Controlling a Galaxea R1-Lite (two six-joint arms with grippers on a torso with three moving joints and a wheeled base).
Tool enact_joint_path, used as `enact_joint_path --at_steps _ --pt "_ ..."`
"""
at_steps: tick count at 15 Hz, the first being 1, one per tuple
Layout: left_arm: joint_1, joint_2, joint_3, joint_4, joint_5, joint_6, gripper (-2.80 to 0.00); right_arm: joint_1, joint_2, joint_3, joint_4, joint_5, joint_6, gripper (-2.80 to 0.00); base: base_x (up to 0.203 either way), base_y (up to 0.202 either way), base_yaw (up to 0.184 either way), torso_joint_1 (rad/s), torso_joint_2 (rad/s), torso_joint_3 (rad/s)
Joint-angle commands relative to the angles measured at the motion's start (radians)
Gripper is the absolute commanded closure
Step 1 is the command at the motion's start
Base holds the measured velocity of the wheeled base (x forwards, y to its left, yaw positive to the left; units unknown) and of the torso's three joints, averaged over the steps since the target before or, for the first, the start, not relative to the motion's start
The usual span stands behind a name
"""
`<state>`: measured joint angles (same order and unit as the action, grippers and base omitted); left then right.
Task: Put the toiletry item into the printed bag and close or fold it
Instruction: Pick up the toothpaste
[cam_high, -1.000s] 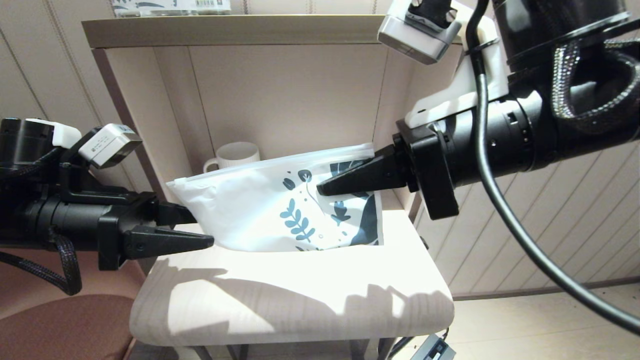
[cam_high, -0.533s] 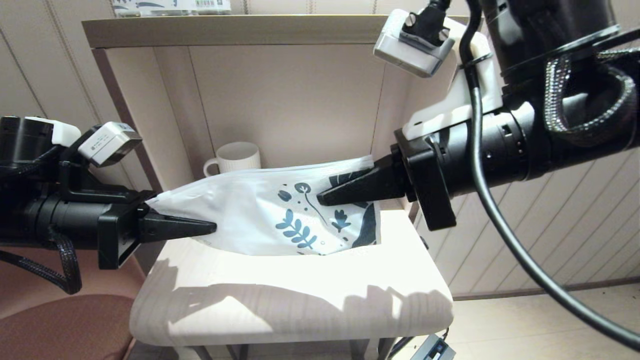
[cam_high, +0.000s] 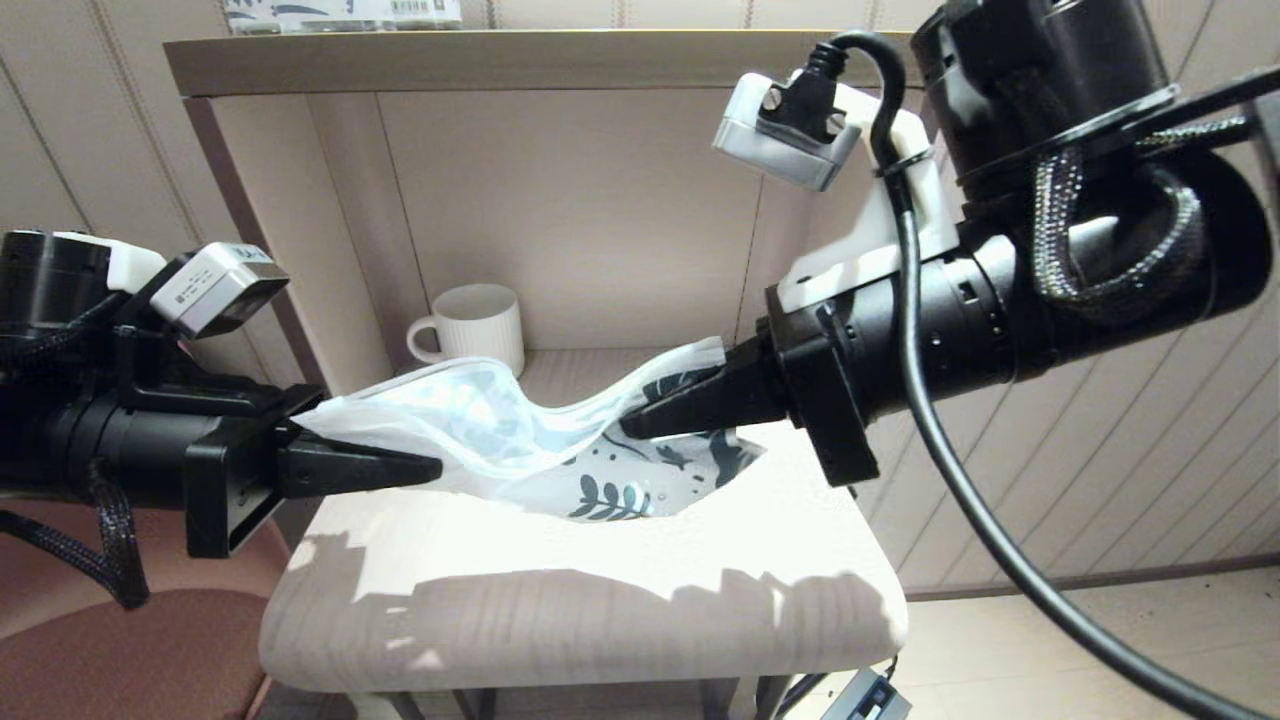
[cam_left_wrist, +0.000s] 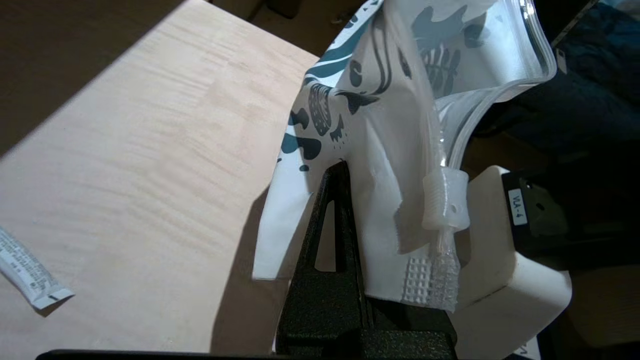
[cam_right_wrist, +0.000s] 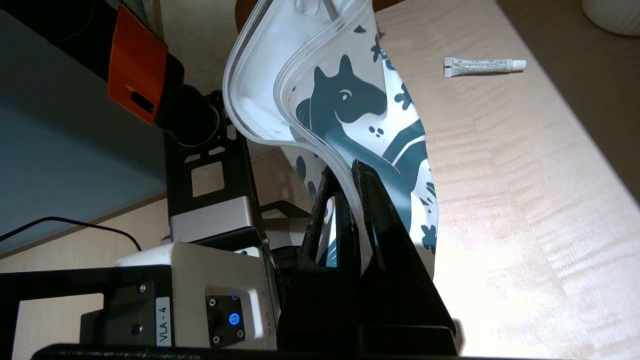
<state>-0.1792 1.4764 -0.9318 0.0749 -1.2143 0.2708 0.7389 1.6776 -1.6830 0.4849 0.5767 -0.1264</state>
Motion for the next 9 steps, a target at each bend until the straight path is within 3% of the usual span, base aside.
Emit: enact_joint_path --at_steps 1,5,9 --pt "-0.023 0.004 0.015 0.0 -0.007 0.005 0.0 0.005 0.045 -0.034 0.002 0.003 -0.001 0.0 0.0 0.0 0.0 0.0 0.0 0.0" --pt "-0.081 0.028 0.028 0.0 -0.001 0.024 0.0 0.025 0.095 -0.067 0.003 0.002 0.001 0.0 0.0 0.0 0.0 0.0 0.0 0.0" --pt "-0.085 0.027 0.022 0.0 0.004 0.02 0.0 0.028 0.092 -0.066 0.004 0.002 -0.001 0.0 0.0 0.0 0.0 0.0 0.0 0.0"
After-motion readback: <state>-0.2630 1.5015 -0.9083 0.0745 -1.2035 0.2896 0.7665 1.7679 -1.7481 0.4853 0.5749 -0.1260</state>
